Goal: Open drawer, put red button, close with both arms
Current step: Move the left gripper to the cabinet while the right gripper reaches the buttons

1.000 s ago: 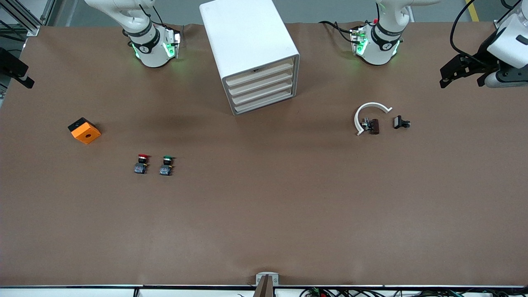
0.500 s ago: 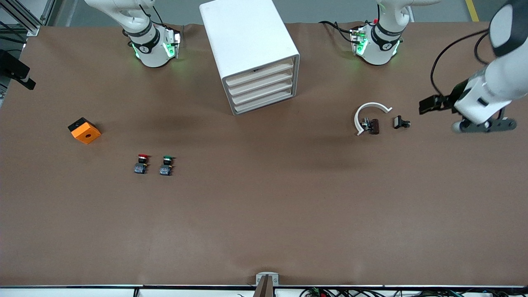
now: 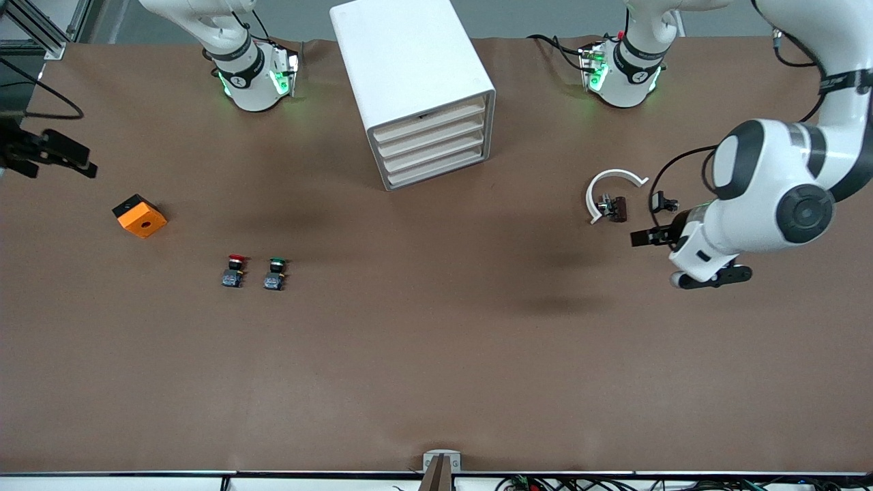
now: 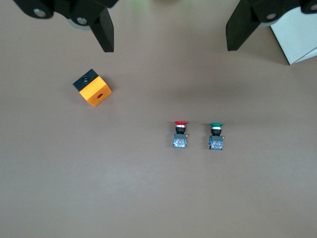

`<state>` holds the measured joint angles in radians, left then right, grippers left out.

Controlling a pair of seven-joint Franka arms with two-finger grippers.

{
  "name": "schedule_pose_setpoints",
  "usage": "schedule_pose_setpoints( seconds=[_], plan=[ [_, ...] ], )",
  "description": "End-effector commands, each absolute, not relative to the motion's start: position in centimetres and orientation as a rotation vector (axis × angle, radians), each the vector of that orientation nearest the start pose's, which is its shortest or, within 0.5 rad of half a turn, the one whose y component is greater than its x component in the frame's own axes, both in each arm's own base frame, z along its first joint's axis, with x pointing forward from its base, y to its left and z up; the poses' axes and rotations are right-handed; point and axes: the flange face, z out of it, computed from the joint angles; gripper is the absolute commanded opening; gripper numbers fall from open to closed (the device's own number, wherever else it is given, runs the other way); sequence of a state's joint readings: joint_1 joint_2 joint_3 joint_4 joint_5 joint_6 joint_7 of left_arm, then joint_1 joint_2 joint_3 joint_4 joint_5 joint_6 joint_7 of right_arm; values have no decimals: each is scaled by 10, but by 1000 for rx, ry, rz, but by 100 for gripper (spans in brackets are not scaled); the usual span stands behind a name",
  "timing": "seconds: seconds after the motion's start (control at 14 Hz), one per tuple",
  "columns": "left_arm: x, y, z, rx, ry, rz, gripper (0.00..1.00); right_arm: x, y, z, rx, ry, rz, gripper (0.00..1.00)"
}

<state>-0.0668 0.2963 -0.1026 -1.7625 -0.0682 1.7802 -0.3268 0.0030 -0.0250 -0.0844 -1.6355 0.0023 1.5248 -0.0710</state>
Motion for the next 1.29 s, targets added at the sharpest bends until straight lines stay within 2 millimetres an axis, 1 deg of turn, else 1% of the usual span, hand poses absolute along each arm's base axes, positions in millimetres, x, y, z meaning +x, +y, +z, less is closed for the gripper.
schedule_pose_setpoints(
  seconds=[0.0, 0.07, 0.21, 0.29, 0.43, 0.57, 0.64, 0.71, 0.79, 0.86, 0.93, 1.0, 1.07, 1.21],
  plan=[
    [597, -125, 378, -3127, -498, 500, 100, 548, -38, 596, -3128, -2, 175, 100],
    [594, -136, 371, -3089, -585, 537, 100, 552, -41, 586, -3126, 5, 203, 100],
    [588, -164, 362, -3013, -761, 577, 100, 556, -41, 582, -3132, 5, 209, 100],
    [586, -177, 354, -2958, -876, 600, 100, 561, -46, 572, -3132, 15, 229, 100],
    [587, -205, 341, -2857, -1060, 640, 100, 573, -53, 563, -3141, 31, 228, 100],
    [588, -231, 330, -2729, -1228, 696, 100, 578, -51, 568, -3143, 45, 179, 100],
    [590, -244, 327, -2670, -1294, 723, 100, 579, -47, 564, -3139, 41, 183, 100],
    [590, -254, 322, -2586, -1362, 759, 100, 582, -42, 554, -3136, 44, 183, 100],
    [589, -265, 319, -2500, -1408, 801, 100, 583, -34, 535, -3132, 95, 182, 100],
    [584, -275, 315, -2417, -1433, 842, 100, 586, -20, 526, -3136, 125, 154, 100],
    [577, -283, 314, -2360, -1450, 864, 100, 589, -6, 514, -3140, 156, 151, 100],
    [568, -292, 315, -2297, -1461, 900, 100, 593, 3, 500, -3143, 181, 146, 100],
    [559, -296, 316, -2226, -1470, 931, 100, 595, 11, 485, -3144, 186, 141, 100],
    [542, -307, 313, -2085, -1436, 1030, 100, 592, 13, 449, -3143, 216, 95, 100]
  ],
)
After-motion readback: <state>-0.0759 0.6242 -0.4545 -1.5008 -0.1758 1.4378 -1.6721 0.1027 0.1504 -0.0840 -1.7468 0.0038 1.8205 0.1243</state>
